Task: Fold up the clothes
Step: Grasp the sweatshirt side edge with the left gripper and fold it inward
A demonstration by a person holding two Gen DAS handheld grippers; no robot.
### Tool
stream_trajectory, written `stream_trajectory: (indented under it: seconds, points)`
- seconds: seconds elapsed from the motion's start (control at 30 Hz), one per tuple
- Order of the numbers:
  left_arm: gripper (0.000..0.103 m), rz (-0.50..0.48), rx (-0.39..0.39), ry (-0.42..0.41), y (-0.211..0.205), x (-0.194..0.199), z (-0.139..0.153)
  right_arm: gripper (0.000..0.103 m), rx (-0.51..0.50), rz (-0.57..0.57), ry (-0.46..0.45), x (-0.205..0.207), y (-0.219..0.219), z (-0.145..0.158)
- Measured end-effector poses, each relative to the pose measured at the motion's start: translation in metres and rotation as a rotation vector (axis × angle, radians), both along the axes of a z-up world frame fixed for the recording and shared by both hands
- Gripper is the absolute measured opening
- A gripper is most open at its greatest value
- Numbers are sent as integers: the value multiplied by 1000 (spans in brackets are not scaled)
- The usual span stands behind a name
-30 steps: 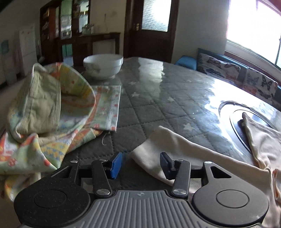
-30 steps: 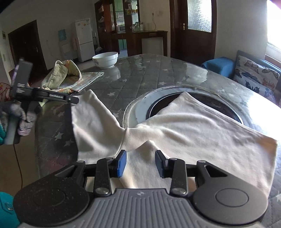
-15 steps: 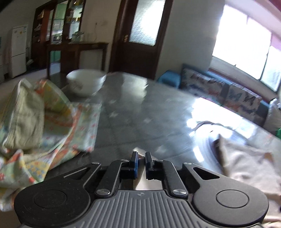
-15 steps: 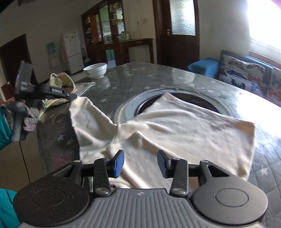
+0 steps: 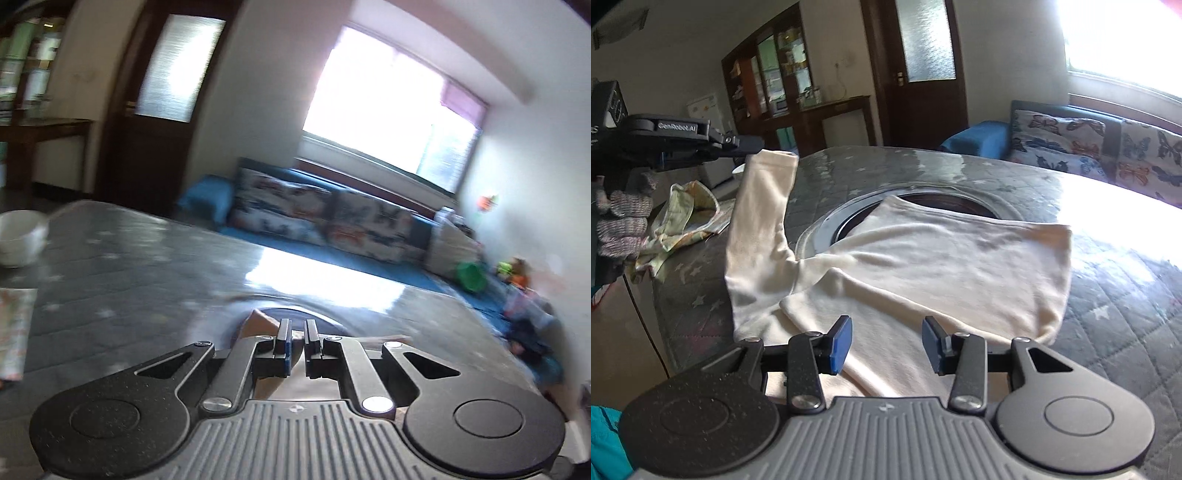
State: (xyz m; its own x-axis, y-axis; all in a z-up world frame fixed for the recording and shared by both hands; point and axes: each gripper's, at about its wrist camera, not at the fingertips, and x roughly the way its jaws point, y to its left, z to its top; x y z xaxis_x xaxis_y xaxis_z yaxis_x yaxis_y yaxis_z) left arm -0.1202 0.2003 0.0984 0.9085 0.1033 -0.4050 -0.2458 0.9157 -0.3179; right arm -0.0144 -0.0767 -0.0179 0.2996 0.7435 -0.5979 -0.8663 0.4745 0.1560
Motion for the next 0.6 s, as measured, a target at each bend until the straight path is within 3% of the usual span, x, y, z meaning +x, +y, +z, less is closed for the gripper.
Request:
stream_trajectory:
  seconds: [0.4, 0.6]
  points:
    - [8, -312, -76, -33, -79, 50, -2, 44, 5, -126, 36, 6, -39, -8]
    - [11, -273, 42, 33, -63, 32, -19, 43, 3, -87, 44, 7, -32, -6]
